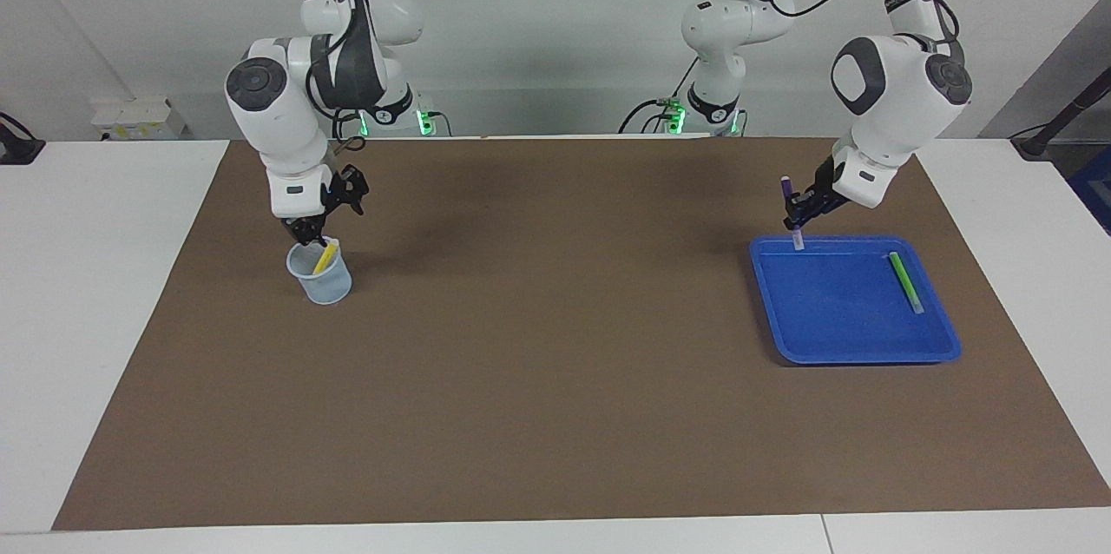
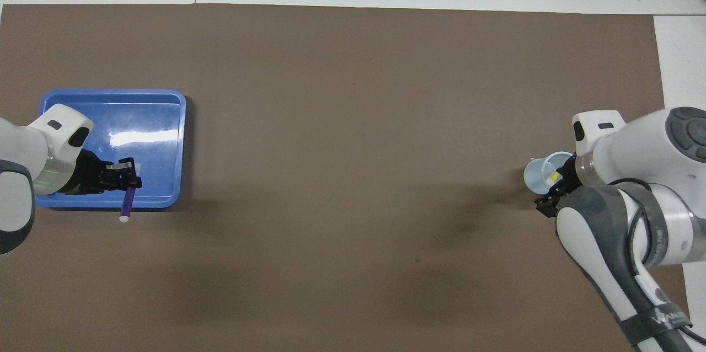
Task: Right arm passes pens to left for tray arrangement
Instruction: 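Lower the purple pen into the tray and open the left gripper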
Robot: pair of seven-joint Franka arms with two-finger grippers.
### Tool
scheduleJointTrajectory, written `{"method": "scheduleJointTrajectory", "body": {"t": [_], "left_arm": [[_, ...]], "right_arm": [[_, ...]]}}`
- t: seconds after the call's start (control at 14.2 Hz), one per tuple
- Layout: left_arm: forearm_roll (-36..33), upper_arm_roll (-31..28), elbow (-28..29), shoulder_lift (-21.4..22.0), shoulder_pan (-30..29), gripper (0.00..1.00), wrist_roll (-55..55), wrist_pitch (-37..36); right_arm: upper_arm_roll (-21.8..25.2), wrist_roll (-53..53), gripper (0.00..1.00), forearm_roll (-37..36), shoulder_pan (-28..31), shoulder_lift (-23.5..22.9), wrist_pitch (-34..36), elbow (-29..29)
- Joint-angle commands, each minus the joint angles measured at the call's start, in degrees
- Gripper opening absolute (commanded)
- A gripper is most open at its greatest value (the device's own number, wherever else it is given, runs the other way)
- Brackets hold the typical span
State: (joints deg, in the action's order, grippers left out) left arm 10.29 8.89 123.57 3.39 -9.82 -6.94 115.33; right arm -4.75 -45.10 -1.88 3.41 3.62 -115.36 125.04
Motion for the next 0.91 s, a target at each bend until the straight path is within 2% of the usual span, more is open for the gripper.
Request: {"method": "scheduleJointTrajectory", "body": {"t": [0.0, 0.14, 0.21, 0.28, 0.63, 0.84], "left_arm": [[-1.2, 0.3, -2.1, -2.6, -0.4, 0.0, 0.7, 1.6], [-2.2, 0.3, -3.3, -4.2, -0.4, 0.0, 0.7, 2.2], [-2.2, 0.3, -3.3, -4.4, -0.4, 0.0, 0.7, 3.2], [-2.2, 0.3, -3.3, -5.3, -0.4, 0.0, 0.7, 3.9], [-3.1, 0.3, -6.8, -11.0, -0.4, 0.0, 0.8, 4.6], [-4.5, 0.3, -10.6, -15.9, -0.3, 0.0, 0.8, 6.0]], "right_arm": [[-0.8, 4.8, 0.79, -1.1, 1.7, 0.3, -1.2, 1.3], [-0.8, 6.5, 0.65, -1.1, 1.6, 0.3, -0.8, 1.3], [-0.8, 6.7, 0.54, -1.1, 1.6, 0.3, -0.8, 1.4], [-0.8, 7.6, 0.5, -1.0, 1.5, 0.4, -0.7, 1.3], [-0.8, 12.2, 0.5, -1.0, 1.9, -0.1, -1.7, 1.3], [-0.8, 17.9, 0.61, -0.8, 1.8, -0.2, -1.7, 1.2]]}}
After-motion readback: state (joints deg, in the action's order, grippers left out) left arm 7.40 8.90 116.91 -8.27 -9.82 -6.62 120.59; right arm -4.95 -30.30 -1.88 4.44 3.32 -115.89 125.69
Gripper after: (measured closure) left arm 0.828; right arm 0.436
